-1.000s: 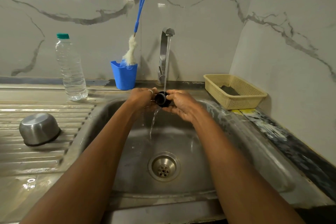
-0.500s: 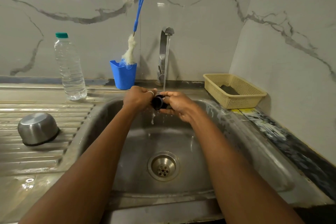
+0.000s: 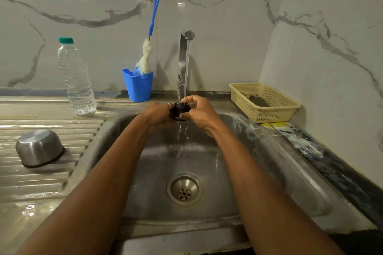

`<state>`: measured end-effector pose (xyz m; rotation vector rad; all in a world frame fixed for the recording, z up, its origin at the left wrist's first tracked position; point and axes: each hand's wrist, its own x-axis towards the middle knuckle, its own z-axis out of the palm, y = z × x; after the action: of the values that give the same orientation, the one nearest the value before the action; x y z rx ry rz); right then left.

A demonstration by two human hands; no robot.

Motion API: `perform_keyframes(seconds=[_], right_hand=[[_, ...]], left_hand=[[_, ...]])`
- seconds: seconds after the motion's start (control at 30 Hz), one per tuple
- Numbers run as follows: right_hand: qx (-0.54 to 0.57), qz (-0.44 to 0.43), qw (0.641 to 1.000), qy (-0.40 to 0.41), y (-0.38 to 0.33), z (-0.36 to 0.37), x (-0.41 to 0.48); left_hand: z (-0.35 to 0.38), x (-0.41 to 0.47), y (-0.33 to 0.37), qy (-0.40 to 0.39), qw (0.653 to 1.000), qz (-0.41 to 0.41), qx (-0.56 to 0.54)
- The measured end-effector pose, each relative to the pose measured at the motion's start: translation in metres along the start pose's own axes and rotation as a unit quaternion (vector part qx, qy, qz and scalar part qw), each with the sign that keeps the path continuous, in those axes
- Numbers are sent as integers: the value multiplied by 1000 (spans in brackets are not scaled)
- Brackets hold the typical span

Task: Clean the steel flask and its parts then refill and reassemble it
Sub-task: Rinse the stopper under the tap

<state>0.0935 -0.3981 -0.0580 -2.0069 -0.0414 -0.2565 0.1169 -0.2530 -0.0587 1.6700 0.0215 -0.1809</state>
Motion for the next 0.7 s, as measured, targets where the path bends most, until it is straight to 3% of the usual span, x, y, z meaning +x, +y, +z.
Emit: perform_keyframes(seconds=[0.07, 0.13, 0.23, 0.4, 0.7], right_hand=[[32, 15, 999, -10, 0, -1, 0], [68, 29, 997, -23, -2, -2, -2], [105, 66, 992, -30, -3, 0, -2], [165, 140, 975, -48, -5, 0, 2], [110, 155, 979, -68, -1, 1, 6]], left_hand=[[0, -1, 2, -7, 1000, 9, -4], [-1, -1, 4, 3, 998, 29, 63], [-5, 6, 5, 58, 989, 46, 131], [-3, 23, 20, 75, 991, 83, 78], [17, 51, 50, 0, 997, 76, 3]])
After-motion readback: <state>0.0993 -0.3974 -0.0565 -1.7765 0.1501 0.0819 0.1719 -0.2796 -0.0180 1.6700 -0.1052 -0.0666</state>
